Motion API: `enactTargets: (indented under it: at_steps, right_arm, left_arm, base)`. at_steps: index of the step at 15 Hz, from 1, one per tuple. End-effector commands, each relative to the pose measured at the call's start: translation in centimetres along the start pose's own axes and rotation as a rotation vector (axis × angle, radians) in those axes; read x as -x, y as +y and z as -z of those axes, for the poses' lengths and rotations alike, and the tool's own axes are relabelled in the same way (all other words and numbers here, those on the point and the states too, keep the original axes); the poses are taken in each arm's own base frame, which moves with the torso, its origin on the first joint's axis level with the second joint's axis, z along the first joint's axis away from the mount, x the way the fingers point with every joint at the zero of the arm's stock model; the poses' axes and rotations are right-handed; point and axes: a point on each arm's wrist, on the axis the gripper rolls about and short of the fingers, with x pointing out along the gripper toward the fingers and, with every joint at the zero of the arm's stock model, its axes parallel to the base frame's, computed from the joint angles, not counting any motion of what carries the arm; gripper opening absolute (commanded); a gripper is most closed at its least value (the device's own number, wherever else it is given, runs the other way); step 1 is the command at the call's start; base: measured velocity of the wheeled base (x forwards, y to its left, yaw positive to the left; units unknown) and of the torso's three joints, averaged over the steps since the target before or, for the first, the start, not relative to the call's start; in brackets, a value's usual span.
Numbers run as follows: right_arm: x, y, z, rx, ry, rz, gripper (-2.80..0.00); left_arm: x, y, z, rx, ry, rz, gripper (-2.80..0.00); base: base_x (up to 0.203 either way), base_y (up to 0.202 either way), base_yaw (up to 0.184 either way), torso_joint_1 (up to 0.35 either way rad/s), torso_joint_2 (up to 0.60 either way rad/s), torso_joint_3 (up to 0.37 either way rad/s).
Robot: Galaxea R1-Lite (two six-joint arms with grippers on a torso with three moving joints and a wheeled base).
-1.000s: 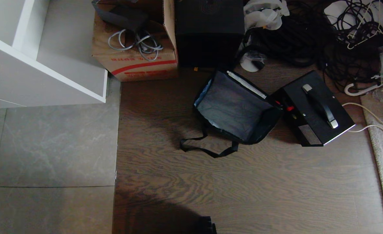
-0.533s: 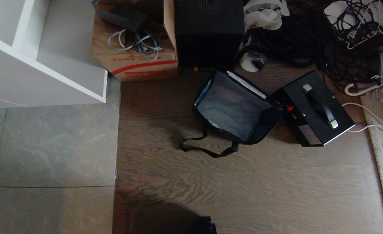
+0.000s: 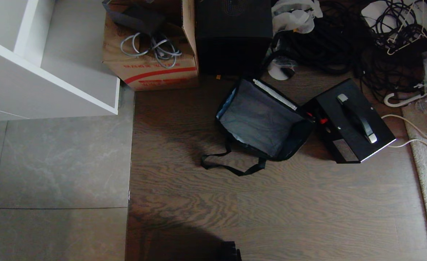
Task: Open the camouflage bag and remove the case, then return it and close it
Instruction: Grip the handle again
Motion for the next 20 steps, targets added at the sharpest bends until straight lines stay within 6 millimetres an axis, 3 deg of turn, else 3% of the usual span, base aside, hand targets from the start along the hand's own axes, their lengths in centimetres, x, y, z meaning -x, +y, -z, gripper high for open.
enactTargets:
  at_steps: [1,20]
  right_arm:
    - [-0.03,0.00,0.03,0.001,0.004,-0.001,-2.80]
    - [-0.03,-0.01,0.01,0.005,0.002,0.004,-2.80]
  left_arm:
    - [0.00,0.00,0.00,0.001,-0.001,-0.001,-2.80]
    - [0.00,0.00,0.00,0.001,0.000,-0.001,-2.80]
  base:
    - [0.000,0.000,0.000,0.000,0.00,0.000]
    - [0.000,0.000,0.000,0.000,0.00,0.000]
